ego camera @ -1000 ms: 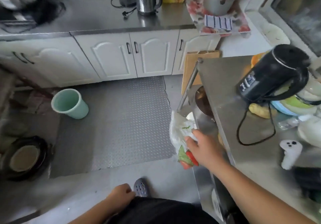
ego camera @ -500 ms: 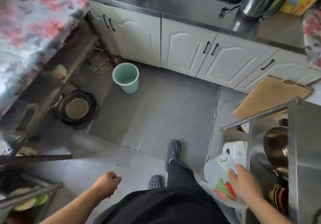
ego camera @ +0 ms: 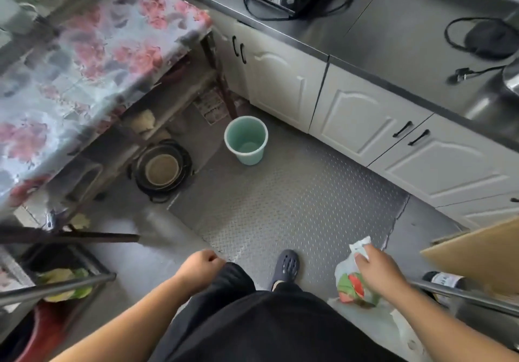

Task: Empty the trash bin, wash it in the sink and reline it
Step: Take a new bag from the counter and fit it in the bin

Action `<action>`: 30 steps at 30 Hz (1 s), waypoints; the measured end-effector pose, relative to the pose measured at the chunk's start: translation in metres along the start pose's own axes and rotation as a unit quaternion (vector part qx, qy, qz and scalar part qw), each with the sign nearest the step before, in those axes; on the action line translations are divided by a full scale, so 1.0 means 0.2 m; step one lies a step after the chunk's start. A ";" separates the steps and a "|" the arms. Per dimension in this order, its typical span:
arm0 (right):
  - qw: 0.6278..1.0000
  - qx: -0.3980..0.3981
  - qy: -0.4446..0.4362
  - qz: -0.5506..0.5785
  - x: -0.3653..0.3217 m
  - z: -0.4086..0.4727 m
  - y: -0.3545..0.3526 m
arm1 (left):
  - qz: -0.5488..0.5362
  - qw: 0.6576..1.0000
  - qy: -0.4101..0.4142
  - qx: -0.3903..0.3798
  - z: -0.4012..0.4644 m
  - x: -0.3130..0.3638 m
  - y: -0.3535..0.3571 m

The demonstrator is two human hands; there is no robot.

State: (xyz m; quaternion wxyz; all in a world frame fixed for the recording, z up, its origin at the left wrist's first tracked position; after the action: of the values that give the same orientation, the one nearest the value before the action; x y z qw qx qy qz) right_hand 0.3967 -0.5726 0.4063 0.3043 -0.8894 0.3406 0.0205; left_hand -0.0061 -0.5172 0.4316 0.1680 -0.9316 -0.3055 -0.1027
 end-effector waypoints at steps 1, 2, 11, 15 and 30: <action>1.000 0.000 -0.010 -0.002 -0.08 0.03 -0.09 | -0.008 1.000 0.010 0.000 0.01 0.08 -0.01; 1.000 0.002 -0.022 0.002 -0.17 0.07 -0.17 | -0.019 1.000 0.017 -0.004 0.02 0.14 -0.01; 0.985 -0.016 -0.141 0.096 -1.02 0.34 -0.61 | -0.166 0.985 0.047 -0.022 0.24 0.50 -0.26; 0.965 -0.044 -0.183 0.185 -1.40 0.45 -0.76 | -0.263 0.963 0.056 -0.013 0.40 0.65 -0.53; 0.835 -0.188 -0.176 0.486 -2.16 0.76 -1.19 | -0.444 0.863 0.092 -0.220 0.78 0.95 -1.32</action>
State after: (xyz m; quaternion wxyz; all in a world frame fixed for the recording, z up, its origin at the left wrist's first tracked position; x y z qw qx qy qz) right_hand 0.2381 -0.0929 0.5133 0.1365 -0.6306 0.6593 0.3860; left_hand -0.0003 -0.1573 0.4101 -0.0776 -0.6961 -0.6397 -0.3166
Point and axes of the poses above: each hand's wrist, its own z-axis towards the middle knuckle, its own y-axis out of the palm, x = y × z, the point moved 4 cm from there along z, towards the middle knuckle, and after that the axes turned 15 degrees about -x, right-handed, at the moved point
